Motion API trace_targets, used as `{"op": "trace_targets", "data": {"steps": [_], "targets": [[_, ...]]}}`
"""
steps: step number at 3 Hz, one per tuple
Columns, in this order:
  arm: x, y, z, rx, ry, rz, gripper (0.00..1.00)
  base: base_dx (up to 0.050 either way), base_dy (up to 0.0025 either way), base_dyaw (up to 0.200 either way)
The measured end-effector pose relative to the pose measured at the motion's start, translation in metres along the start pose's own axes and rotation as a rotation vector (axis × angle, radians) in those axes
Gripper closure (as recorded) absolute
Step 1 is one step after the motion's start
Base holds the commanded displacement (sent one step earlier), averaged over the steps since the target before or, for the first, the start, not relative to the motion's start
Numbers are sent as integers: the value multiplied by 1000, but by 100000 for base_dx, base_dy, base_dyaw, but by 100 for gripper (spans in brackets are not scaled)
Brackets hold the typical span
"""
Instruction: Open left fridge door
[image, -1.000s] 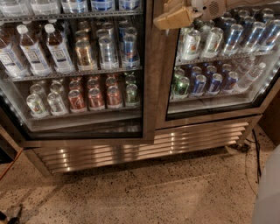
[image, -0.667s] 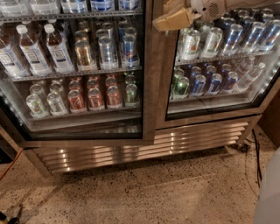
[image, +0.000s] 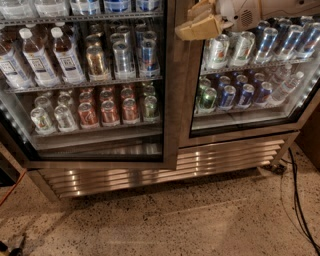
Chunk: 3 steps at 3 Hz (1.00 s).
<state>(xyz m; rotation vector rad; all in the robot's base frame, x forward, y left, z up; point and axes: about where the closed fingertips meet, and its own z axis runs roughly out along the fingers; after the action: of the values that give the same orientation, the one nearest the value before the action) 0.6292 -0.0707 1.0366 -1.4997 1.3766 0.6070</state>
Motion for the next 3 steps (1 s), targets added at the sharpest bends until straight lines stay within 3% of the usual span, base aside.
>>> {"op": "trace_targets", "data": {"steps": [3], "targets": [[-5,18,2,-22,-58,10,100,0,0,0]]}}
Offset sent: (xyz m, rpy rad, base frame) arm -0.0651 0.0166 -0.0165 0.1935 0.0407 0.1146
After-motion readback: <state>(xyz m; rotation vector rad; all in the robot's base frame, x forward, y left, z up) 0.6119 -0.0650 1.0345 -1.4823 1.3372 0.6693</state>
